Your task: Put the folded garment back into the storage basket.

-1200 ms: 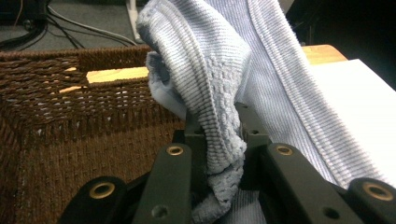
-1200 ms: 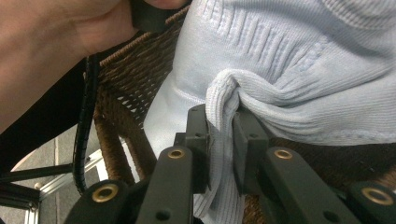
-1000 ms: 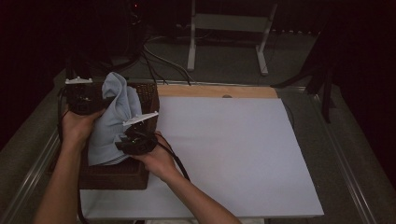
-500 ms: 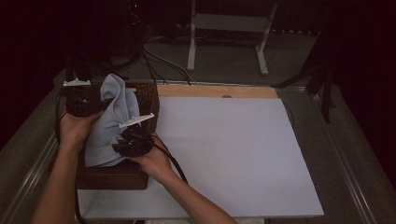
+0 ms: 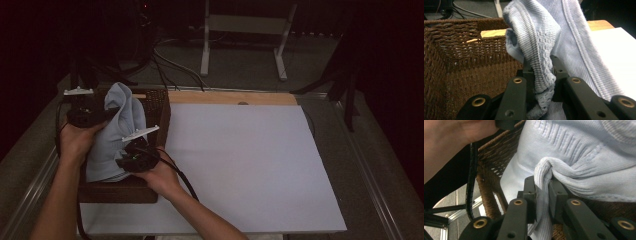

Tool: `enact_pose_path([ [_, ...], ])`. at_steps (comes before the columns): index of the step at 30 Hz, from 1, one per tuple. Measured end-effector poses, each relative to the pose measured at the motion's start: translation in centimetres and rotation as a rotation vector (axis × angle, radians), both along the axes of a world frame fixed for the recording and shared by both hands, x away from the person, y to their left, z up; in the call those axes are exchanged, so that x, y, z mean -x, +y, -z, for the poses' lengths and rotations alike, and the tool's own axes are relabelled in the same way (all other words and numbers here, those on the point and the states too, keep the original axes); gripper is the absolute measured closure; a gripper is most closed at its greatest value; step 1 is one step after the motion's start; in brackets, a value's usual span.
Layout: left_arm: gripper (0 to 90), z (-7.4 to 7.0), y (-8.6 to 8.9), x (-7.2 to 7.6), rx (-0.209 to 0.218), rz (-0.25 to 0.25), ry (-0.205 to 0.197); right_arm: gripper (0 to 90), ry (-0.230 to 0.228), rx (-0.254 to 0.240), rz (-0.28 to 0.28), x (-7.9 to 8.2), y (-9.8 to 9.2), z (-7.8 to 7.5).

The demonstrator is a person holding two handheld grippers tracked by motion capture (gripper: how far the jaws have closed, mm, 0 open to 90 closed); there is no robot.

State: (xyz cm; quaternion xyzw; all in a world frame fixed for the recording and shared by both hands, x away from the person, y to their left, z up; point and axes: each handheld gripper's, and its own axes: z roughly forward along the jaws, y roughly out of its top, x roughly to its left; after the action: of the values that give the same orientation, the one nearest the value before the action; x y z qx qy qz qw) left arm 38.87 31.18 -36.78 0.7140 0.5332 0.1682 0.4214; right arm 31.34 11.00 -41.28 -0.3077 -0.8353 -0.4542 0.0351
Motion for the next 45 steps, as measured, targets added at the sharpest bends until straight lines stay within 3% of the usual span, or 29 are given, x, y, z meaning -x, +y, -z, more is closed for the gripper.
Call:
enact_pose_path([
  [11, 80.3, 0.0, 0.4, 0.2, -0.005, -0.006, -0.001, 79.0, -0.004, 0.020, -0.039, 0.6, 1.2, 0.3],
  [20, 80.4, 0.1, 0.7, 0.3, -0.019, -0.020, 0.004, 79.1, 0.001, 0.026, -0.041, 0.6, 1.5, 0.3],
  [22, 80.3, 0.1, 0.8, 0.3, -0.043, -0.048, 0.012, 77.9, -0.004, 0.043, -0.052, 0.7, 1.6, 0.3],
  [23, 78.4, 0.2, 0.7, 0.3, -0.056, -0.063, 0.008, 72.0, -0.002, 0.065, -0.069, 0.7, 1.6, 0.3],
  [24, 69.4, 0.2, 0.7, 0.3, -0.049, -0.080, -0.001, 58.1, 0.023, 0.089, -0.080, 0.6, 1.7, 0.4],
  [25, 55.2, 0.2, 0.7, 0.2, -0.027, -0.094, 0.000, 40.0, 0.059, 0.102, -0.088, 0.5, 1.7, 0.5],
  [26, 43.8, 0.2, 0.6, 0.0, -0.012, -0.101, 0.005, 27.1, 0.066, 0.110, -0.078, 0.6, 1.7, 0.6],
  [28, 27.3, 0.2, 0.2, -0.1, -0.035, -0.123, -0.009, 18.2, 0.047, 0.122, -0.055, 0.7, 1.5, 0.6],
  [29, 24.1, 0.2, 0.1, -0.1, -0.025, -0.123, -0.007, 16.8, 0.061, 0.121, -0.061, 0.6, 1.4, 0.7],
  [32, 20.4, 0.2, -0.2, -0.2, -0.032, -0.126, -0.011, 16.1, 0.046, 0.124, -0.053, 0.6, 1.2, 0.9],
  [33, 8.5, 0.3, -0.2, -0.3, -0.015, -0.110, -0.006, 14.8, 0.050, 0.114, -0.052, 0.5, 1.1, 0.9],
  [40, 4.1, 0.3, -0.1, -0.2, 0.001, -0.115, -0.014, 14.6, 0.036, 0.103, -0.051, 0.5, 0.8, 0.7],
  [45, 2.3, 0.4, -0.3, -0.3, -0.019, -0.143, -0.015, 14.6, 0.016, 0.109, -0.065, 0.6, 0.7, 0.4],
])
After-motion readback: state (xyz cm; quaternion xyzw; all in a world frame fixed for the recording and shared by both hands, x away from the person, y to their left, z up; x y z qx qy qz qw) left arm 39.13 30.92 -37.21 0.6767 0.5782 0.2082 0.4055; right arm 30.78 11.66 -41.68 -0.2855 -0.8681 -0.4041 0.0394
